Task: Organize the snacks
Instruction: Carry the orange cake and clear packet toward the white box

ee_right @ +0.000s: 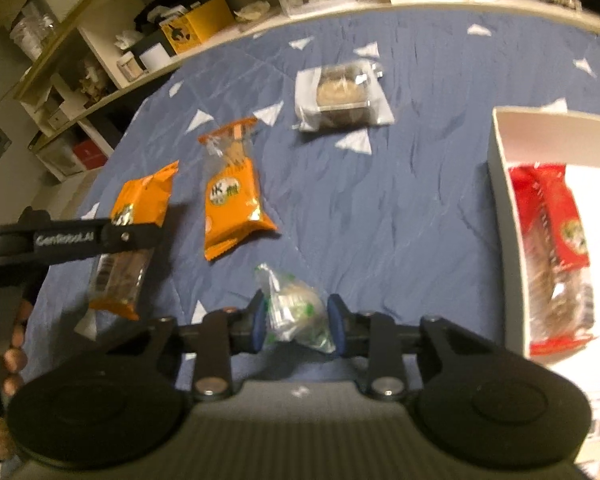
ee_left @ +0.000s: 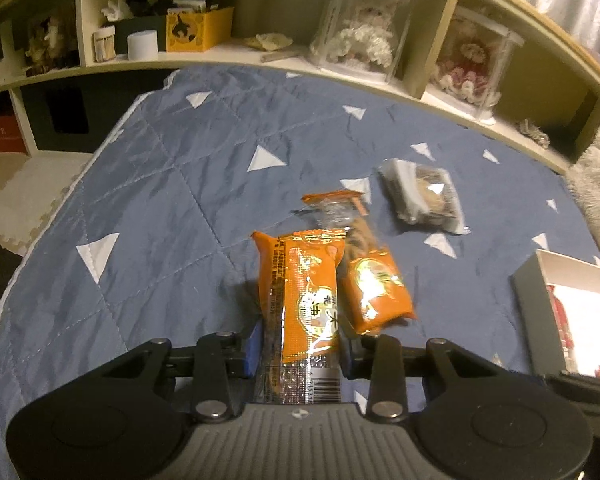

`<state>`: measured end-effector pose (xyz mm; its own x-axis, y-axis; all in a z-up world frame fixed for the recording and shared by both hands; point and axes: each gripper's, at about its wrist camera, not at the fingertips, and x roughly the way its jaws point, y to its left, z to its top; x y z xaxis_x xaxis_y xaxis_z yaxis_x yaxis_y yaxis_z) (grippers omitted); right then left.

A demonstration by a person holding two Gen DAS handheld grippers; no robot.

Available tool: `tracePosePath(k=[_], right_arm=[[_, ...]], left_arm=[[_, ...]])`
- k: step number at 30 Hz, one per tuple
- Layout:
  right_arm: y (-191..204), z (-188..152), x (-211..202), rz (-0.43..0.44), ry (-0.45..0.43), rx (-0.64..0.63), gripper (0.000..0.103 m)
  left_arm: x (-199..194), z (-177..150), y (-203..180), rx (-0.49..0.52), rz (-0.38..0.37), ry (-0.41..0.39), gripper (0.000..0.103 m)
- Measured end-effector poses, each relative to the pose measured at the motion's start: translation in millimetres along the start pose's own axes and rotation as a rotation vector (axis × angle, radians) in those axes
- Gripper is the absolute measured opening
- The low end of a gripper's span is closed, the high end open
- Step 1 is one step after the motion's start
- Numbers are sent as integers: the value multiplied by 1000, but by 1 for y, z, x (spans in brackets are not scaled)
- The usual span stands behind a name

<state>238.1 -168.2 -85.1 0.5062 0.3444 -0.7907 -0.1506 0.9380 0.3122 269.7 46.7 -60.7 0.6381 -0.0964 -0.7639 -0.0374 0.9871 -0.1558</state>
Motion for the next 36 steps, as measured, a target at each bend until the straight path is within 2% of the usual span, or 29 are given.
tracePosePath(k=[7, 14, 25, 36], right_arm=[[0, 5, -29, -28, -66, -54, 37], [-7, 8, -65, -54, -126, -85, 37], [-42, 4, -115, -93, -190, -67, 37], [-101, -10, -155, -180, -204, -27, 37]], left_arm=[[-35, -4, -18, 6, -33, -49, 39], [-62, -14, -47, 59, -59, -77, 39], [-81, -22, -94, 103, -108, -101, 39], [-71, -22, -175, 145, -206, -80, 39]])
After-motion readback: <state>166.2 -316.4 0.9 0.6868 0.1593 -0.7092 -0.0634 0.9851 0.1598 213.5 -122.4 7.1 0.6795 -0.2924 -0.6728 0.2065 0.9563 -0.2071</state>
